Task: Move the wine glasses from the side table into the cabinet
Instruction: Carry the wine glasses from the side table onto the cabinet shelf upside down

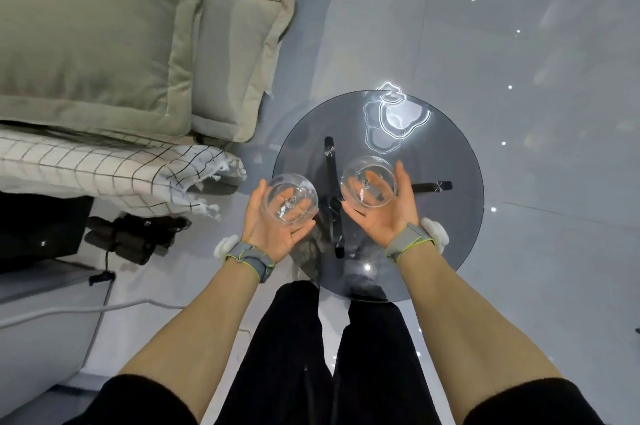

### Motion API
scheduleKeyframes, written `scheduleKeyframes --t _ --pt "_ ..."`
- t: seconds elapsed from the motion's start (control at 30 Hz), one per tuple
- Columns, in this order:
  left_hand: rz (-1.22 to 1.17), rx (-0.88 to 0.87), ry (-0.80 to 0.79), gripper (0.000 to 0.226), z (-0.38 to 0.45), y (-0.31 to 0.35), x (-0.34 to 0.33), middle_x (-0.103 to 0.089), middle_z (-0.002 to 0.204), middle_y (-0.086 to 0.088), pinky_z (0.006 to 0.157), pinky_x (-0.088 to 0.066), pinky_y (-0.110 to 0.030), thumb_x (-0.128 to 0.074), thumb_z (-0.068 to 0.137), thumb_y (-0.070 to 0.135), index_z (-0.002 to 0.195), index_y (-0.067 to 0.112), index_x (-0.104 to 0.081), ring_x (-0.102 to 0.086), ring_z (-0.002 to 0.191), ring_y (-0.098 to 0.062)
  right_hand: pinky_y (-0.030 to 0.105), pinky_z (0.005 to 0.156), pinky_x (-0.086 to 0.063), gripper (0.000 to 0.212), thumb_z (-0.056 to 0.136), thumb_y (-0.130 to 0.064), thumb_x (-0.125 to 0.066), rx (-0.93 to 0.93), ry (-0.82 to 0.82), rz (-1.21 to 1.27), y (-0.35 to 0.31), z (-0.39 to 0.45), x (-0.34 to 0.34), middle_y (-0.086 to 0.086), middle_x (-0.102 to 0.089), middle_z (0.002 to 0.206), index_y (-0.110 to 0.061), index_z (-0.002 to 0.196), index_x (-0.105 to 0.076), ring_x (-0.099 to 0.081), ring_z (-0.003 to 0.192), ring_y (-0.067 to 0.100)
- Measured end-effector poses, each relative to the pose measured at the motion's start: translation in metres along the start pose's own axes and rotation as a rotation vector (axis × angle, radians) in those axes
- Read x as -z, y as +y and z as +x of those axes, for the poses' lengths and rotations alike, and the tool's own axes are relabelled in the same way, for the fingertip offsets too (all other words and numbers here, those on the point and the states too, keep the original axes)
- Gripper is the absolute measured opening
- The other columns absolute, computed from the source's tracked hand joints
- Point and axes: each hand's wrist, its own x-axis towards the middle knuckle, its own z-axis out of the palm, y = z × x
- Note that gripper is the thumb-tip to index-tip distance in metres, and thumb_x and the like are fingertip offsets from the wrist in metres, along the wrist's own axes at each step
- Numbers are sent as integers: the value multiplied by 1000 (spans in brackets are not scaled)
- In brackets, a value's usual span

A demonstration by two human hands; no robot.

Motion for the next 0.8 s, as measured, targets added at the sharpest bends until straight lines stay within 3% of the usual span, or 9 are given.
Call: scheduleKeyframes --t 0.3,0.43,0.6,0.8 --pt "-35 -68 44 64 -79 -35 42 -66 117 -14 77 -58 -39 -54 77 71 118 22 -59 -68 100 -35 48 92 -51 59 78 -63 -62 -92 -32 -231 48 -55 3 14 -62 128 -18 117 -60 -65 109 38" --pt "-94 -141 44 64 -110 -66 62 -65 116 -14 71 -60 -37 -52 79 70 118 20 -59 -63 108 -36 46 89 -52 64 77 -63 -63 -140 -49 -354 62 -67 12 15 -65 124 -17 121 -59 -64 111 37" --pt "-233 -252 57 63 -151 -114 95 -61 118 -14 80 -56 -39 -57 76 69 115 20 -62 -58 115 -37 45 87 -53 61 75 -64 -64 -185 -99 -501 81 -89 19 16 -66 123 -18 115 -60 -69 101 37" --pt "-423 -370 138 69 -195 -167 145 -64 118 -16 79 -55 -40 -62 72 69 119 18 -63 -58 118 -38 45 91 -53 59 79 -63 -61 -290 -160 -714 125 -107 12 18 -67 119 -16 115 -62 -68 98 38"
